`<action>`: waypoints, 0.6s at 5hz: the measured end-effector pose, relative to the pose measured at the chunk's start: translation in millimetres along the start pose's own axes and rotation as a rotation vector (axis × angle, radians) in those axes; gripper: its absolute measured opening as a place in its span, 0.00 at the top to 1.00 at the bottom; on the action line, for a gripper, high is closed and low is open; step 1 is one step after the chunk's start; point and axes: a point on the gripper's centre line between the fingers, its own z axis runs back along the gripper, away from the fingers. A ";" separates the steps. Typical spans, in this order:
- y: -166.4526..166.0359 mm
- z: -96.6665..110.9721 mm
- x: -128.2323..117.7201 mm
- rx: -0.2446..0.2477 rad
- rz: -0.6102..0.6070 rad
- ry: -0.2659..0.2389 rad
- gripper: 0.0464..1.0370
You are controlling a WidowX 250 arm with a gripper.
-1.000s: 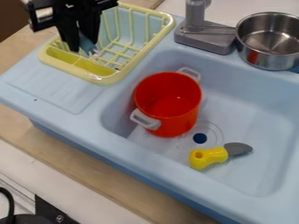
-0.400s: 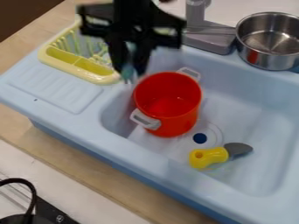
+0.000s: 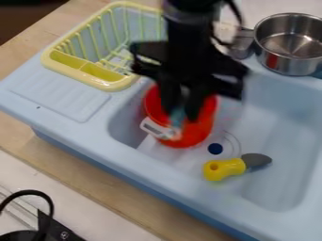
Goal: Place the spatula in the right side of the sink
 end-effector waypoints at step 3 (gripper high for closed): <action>-36.5 0.3 -19.5 -0.013 -0.119 -0.024 0.81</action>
